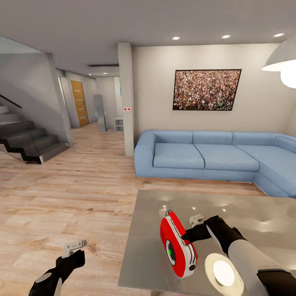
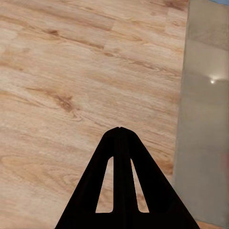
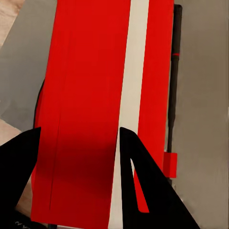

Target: Turn on the radio receiver that's on the table in the living room.

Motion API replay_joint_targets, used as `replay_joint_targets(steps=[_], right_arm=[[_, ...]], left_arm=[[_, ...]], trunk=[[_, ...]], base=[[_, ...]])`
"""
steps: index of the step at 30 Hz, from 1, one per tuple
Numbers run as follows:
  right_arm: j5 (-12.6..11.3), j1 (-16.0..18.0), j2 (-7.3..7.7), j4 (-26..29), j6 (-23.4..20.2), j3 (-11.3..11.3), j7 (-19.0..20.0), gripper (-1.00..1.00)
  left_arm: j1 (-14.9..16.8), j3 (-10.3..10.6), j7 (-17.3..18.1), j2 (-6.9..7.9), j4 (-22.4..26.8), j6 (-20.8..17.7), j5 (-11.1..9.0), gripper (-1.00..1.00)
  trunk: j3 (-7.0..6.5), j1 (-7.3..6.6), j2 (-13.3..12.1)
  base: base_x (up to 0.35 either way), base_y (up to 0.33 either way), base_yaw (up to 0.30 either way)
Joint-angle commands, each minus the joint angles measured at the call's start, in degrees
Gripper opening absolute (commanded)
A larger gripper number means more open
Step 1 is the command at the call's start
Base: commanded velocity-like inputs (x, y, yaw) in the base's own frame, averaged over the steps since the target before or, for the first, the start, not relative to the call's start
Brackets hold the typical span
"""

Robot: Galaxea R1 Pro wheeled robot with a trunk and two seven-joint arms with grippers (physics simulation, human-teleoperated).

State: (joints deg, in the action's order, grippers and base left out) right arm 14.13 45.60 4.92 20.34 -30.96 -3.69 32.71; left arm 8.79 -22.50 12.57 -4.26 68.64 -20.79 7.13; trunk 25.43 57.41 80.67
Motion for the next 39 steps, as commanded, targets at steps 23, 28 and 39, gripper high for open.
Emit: replay_joint_targets(steps=[23,28,39], right_arm=[[-2.10,0.02,0.00,-1.85,2.62,-0.08,-0.59,-1.00],[-2.09,0.02,0.00,-1.96,2.01,-0.16,-0.56,-1.00],[-2.01,0.02,0.00,-1.97,0.20,-0.26,-0.38,-1.00]], left_arm=[[0.00,0.00,0.00,-0.05,-0.09,-0.02,0.07,-1.00],[0.00,0.00,0.00,-0.05,-0.15,-0.04,0.07,-1.00],[0.01,0.00,0.00,-0.05,-0.17,-0.04,0.07,-1.00]], trunk=[[1.97,2.41,4.41],[1.97,2.41,4.41],[2.69,3.29,6.02]], base=[[0.000,0.000,0.000],[0.000,0.000,0.000],[0.000,0.000,0.000]])
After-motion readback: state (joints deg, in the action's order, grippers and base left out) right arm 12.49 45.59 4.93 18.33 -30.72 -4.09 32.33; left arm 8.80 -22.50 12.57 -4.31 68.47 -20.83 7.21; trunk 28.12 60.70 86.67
